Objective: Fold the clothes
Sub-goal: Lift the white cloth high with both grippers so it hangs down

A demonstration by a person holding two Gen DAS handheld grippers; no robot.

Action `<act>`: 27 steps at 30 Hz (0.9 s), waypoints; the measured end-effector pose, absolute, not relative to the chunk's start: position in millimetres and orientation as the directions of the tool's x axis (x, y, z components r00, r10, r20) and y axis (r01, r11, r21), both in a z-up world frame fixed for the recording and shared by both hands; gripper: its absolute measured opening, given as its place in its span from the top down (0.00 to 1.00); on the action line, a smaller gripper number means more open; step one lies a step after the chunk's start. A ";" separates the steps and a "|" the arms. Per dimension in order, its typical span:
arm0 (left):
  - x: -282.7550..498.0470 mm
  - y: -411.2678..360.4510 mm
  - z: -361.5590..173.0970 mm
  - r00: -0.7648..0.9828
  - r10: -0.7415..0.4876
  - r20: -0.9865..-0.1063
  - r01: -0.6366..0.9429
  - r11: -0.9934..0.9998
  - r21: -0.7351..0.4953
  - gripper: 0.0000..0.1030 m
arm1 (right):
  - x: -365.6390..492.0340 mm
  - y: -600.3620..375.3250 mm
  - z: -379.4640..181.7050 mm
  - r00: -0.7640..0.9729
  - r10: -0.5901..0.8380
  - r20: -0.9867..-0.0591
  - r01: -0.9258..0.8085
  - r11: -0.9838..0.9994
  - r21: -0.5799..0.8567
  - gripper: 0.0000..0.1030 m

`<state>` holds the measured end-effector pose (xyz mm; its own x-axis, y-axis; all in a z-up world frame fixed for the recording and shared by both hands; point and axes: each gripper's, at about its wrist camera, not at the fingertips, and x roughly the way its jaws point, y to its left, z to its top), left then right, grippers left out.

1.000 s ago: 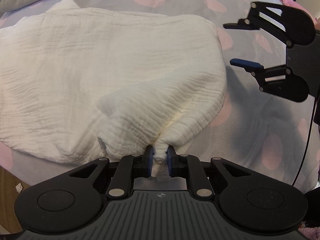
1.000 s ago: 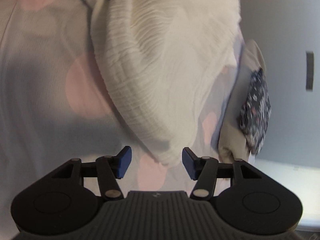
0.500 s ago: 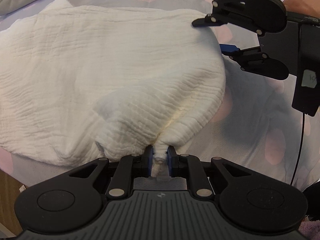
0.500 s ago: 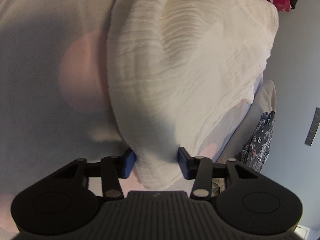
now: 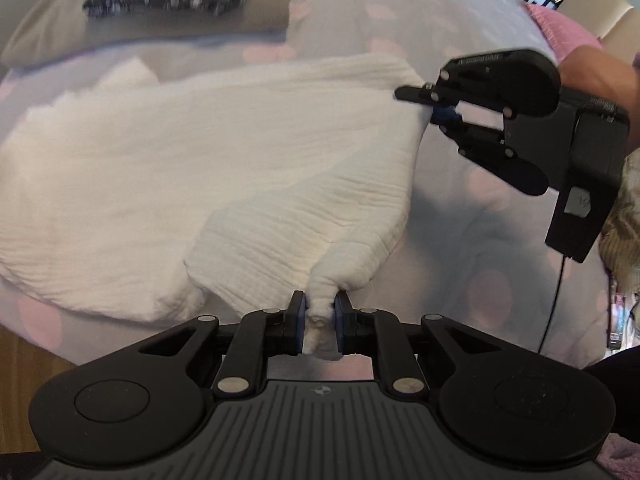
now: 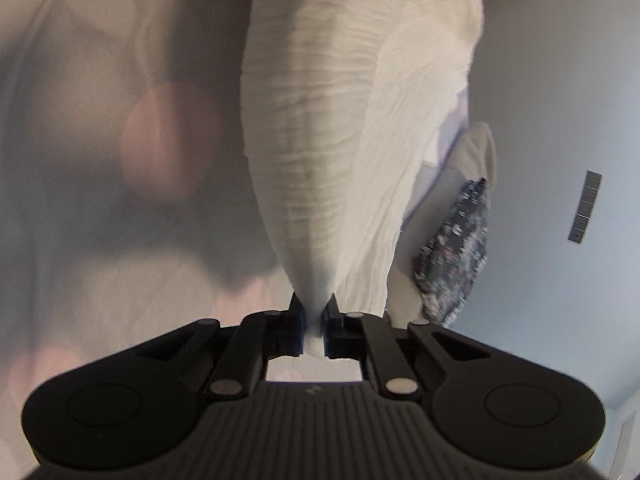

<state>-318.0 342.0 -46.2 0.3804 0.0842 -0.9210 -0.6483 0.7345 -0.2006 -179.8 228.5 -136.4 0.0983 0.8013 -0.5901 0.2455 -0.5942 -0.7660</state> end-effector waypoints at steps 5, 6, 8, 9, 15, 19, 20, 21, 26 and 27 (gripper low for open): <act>-331.1 338.2 26.6 0.463 0.107 -0.880 -0.586 0.781 -0.214 0.89 | -176.7 199.0 -90.1 0.148 0.816 -0.559 0.174 -0.578 -0.798 0.91; -331.6 337.3 42.3 0.479 0.115 -0.870 -0.573 0.792 -0.211 0.89 | -176.4 191.7 -79.5 0.161 0.818 -0.552 0.164 -0.574 -0.802 0.91; -328.5 334.4 73.4 0.516 0.114 -0.849 -0.543 0.810 -0.220 0.89 | -176.4 176.6 -55.5 0.181 0.822 -0.540 0.132 -0.565 -0.815 0.91; -325.9 332.4 88.4 0.532 0.114 -0.839 -0.526 0.821 -0.223 0.89 | -177.1 169.0 -40.9 0.192 0.824 -0.534 0.104 -0.558 -0.823 0.91; -309.7 306.3 163.9 0.599 0.144 -0.788 -0.431 0.887 -0.166 0.89 | -180.8 126.3 66.2 0.263 0.785 -0.560 -0.179 -0.531 -0.828 0.91; -299.1 295.8 199.3 0.660 0.147 -0.737 -0.382 0.910 -0.160 0.89 | -187.7 102.9 130.9 0.328 0.796 -0.509 -0.269 -0.438 -0.858 0.91; -296.4 293.2 208.2 0.674 0.148 -0.724 -0.369 0.916 -0.157 0.89 | -187.2 96.5 143.6 0.343 0.797 -0.497 -0.286 -0.415 -0.863 0.91; -293.3 290.9 216.2 0.689 0.148 -0.710 -0.357 0.921 -0.155 0.89 | -184.0 86.0 156.7 0.362 0.798 -0.482 -0.302 -0.389 -0.871 0.91; -260.4 288.8 238.3 0.745 0.128 -0.655 -0.307 0.937 -0.166 0.89 | -162.2 66.8 197.0 0.486 0.786 -0.382 -0.340 -0.233 -0.911 0.91; -249.7 290.0 239.8 0.751 0.127 -0.648 -0.303 0.938 -0.168 0.89 | -157.4 67.9 199.7 0.513 0.778 -0.363 -0.345 -0.200 -0.917 0.91</act>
<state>-249.7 290.0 239.8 0.7514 0.1266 -0.6476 -0.3031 0.9379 -0.1684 -157.4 67.9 199.7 0.5127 0.7782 -0.3627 -0.3455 -0.1997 -0.9169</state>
